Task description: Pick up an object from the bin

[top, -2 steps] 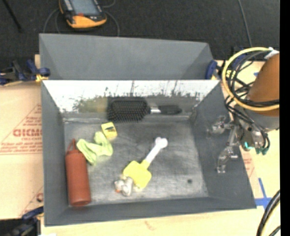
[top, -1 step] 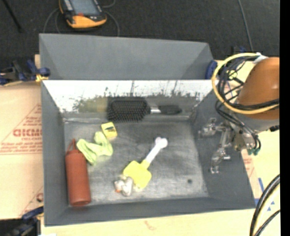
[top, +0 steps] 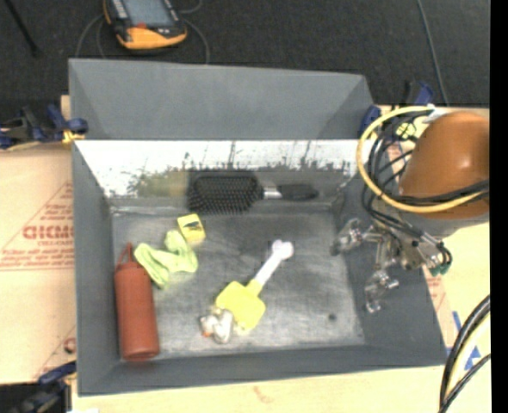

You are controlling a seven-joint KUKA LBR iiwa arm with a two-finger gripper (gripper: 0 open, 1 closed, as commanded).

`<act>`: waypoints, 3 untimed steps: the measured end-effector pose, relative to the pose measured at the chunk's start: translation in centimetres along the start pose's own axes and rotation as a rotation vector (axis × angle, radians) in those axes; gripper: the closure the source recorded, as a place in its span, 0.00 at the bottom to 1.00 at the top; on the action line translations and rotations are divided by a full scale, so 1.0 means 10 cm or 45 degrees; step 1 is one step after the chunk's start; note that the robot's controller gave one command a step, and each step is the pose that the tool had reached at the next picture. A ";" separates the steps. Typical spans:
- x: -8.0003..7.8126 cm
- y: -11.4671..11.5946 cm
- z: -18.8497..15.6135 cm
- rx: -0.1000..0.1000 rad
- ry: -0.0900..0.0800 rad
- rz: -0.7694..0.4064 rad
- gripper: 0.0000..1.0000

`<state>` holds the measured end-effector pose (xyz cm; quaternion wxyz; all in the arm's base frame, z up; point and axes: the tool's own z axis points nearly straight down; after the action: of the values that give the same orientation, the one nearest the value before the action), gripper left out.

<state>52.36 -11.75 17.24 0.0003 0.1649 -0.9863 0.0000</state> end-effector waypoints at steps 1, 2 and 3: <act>-0.13 0.04 0.44 0.009 -0.012 -0.223 0.00; -0.12 0.09 0.65 0.006 -0.008 -0.261 0.00; -0.22 0.06 0.78 0.002 -0.003 -0.313 0.00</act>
Offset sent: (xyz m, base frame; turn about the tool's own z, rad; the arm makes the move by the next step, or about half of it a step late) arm -0.0136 0.0277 -0.1024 -0.0840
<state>54.27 -10.47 9.41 -0.0010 0.2845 -0.9587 0.0007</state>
